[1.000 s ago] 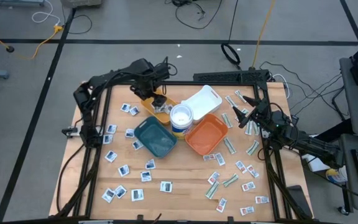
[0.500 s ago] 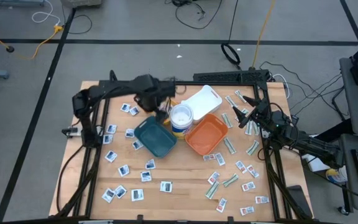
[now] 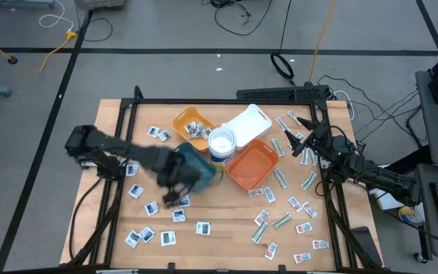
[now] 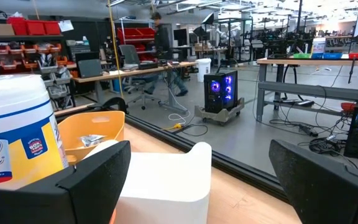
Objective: Pick & Place First Aid Supplies
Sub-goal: Put the black pad into the yellow bin
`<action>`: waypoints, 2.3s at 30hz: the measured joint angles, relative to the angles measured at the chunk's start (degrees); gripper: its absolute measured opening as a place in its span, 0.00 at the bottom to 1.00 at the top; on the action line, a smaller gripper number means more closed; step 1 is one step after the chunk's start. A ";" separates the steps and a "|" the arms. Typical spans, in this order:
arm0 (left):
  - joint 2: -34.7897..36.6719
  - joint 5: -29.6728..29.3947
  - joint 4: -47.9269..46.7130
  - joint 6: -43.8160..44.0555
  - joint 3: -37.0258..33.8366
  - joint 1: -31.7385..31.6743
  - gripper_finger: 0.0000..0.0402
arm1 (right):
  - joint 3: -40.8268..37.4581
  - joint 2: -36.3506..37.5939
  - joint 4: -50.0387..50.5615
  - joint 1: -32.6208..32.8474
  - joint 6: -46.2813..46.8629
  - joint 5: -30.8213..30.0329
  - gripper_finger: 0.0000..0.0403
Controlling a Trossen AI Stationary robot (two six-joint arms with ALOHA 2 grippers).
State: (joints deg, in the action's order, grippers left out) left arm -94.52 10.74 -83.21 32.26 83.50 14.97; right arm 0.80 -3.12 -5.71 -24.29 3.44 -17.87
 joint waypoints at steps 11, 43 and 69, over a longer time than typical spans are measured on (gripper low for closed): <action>-0.02 3.33 4.78 3.74 -0.23 24.16 0.83 | 0.00 0.00 0.00 0.01 -0.01 -0.01 0.94; -9.18 7.73 30.90 9.99 -24.29 36.17 0.83 | 0.02 0.00 0.00 0.01 -0.01 0.00 0.94; -9.13 12.20 33.63 16.45 -25.66 35.70 0.03 | 0.02 -0.01 0.01 0.00 -0.02 -0.01 0.94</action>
State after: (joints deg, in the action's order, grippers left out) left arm -103.65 22.94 -49.58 48.71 57.83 50.67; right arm 0.82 -3.14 -5.70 -24.29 3.42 -17.88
